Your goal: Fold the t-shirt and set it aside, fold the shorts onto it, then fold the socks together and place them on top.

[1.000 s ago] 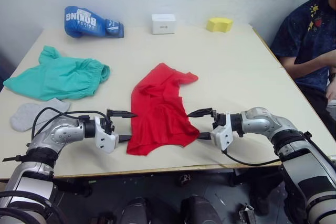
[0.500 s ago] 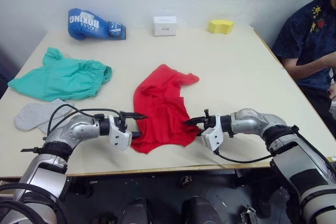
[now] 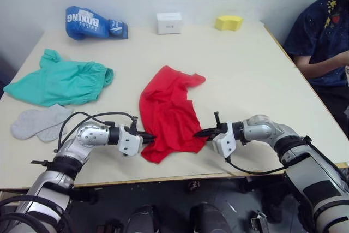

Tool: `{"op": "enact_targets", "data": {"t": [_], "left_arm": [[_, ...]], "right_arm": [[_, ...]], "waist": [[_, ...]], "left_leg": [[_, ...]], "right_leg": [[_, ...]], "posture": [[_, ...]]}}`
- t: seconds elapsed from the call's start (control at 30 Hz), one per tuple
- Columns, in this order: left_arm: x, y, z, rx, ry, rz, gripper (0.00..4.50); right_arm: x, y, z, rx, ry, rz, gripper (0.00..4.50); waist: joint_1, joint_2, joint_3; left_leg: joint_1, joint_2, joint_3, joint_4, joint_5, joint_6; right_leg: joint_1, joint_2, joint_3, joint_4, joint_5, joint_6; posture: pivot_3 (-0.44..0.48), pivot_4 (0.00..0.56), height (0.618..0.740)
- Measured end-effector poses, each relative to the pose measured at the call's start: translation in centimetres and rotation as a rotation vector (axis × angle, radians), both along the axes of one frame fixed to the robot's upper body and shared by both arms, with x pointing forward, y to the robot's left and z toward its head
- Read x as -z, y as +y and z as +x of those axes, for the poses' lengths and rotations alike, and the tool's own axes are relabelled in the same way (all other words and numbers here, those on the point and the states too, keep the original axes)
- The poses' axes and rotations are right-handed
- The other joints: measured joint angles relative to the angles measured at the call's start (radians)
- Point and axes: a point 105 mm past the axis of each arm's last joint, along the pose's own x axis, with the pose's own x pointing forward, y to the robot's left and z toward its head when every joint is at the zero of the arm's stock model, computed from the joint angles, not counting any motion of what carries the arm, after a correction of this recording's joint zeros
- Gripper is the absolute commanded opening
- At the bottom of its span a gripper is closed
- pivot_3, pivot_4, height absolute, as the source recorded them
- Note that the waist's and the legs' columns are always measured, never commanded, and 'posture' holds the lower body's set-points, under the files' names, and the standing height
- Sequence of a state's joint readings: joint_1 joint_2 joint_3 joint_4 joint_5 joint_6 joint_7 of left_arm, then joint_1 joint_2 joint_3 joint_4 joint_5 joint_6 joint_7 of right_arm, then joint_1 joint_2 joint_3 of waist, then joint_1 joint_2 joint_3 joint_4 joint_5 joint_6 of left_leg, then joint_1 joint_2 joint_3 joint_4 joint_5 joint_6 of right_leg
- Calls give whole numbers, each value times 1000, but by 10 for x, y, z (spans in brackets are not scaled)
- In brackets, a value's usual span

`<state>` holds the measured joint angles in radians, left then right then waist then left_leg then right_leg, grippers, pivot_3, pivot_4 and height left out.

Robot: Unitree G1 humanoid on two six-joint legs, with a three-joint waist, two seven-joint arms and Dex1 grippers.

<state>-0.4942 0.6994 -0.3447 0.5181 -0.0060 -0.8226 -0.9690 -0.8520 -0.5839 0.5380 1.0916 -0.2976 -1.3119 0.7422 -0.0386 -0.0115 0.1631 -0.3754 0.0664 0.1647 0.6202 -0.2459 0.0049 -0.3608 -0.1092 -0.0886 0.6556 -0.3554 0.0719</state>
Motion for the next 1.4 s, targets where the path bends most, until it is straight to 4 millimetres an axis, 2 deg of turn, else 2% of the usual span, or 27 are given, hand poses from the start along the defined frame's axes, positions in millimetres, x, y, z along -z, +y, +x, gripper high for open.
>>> {"op": "enact_targets", "data": {"t": [0.13, 0.33, 0.47, 0.5, 0.6, 0.63, 0.73, 0.83, 0.97, 1.13, 1.23, 1.4], "left_arm": [[5, 6, -33, -8, 123, -33, 31], [3, 10, -61, -34, 183, -47, 31], [3, 12, -70, -80, 205, -67, 31], [3, 11, -70, -85, 206, -72, 31], [-3, 8, -70, -95, 190, -91, 31], [-4, 9, -71, -104, 191, -94, 31], [-2, 14, -79, -137, 215, -91, 31], [-6, 19, -90, -158, 237, -94, 31], [-17, 22, -97, -169, 236, -116, 31], [-19, 19, -107, -170, 278, -139, 31], [-20, 21, -107, -191, 296, -138, 31], [-16, 19, -112, -181, 347, -116, 31]], "right_arm": [[-2, -21, -10, 70, 66, 43, 0], [0, -30, -43, 75, 182, 68, 0], [-1, -35, -59, 121, 244, 105, 0], [-2, -36, -60, 133, 252, 110, 0], [-2, -37, -64, 170, 272, 131, 0], [-3, -37, -65, 175, 272, 137, 0], [-9, -33, -72, 161, 262, 152, 0], [-4, -41, -87, 174, 297, 115, 0], [-10, -46, -100, 193, 306, 113, 0], [-9, -53, -116, 247, 370, 99, 0], [-10, -57, -123, 295, 422, 87, 0], [-3, -54, -142, 328, 586, 74, 0]], "waist": [[-9, -1, 15], [-12, -2, 21], [-11, -4, 24], [-12, -4, 25], [-21, 0, 29], [-21, 3, 31], [18, 7, 39], [44, 7, 40], [51, 6, 41], [58, 6, 41], [64, 5, 41], [64, 5, 41]], "left_leg": [[-2, 0, -1, 0, -2, 1], [-3, 0, -2, -1, -5, 4], [-3, 0, -2, -2, -6, -1], [-8, -2, -10, -3, -5, 0], [-18, -21, -53, -12, 14, 9], [-19, -28, -66, -12, 19, 9], [-32, -23, -61, -6, 19, 7], [-33, -22, -59, -6, 19, 6], [-33, -19, -56, -6, 16, 1], [-34, -18, -54, -7, 15, -1], [-34, -17, -54, -8, 14, 0], [-34, -17, -52, -7, 12, 3]], "right_leg": [[-1, 0, 0, -3, 0, 0], [-1, -1, 0, -4, 0, 0], [-3, -1, 0, -4, 0, 0], [3, -4, -9, -8, -1, 0], [17, -22, -65, -17, 2, 6], [19, -26, -77, -18, 0, 9], [6, -24, -69, -11, 0, 10], [3, -24, -69, -12, 0, 9], [3, -23, -68, -16, 2, 6], [1, -21, -67, -18, 2, 6], [1, -20, -67, -18, 2, 6], [1, -21, -67, -20, 2, 6]], "posture": [[0, 150, 740], [0, 150, 740], [0, 150, 740], [0, 150, 740], [0, 150, 740], [0, 150, 740], [0, 150, 740], [0, 150, 740], [0, 150, 740], [0, 150, 740], [0, 150, 740], [0, 150, 740]]}}
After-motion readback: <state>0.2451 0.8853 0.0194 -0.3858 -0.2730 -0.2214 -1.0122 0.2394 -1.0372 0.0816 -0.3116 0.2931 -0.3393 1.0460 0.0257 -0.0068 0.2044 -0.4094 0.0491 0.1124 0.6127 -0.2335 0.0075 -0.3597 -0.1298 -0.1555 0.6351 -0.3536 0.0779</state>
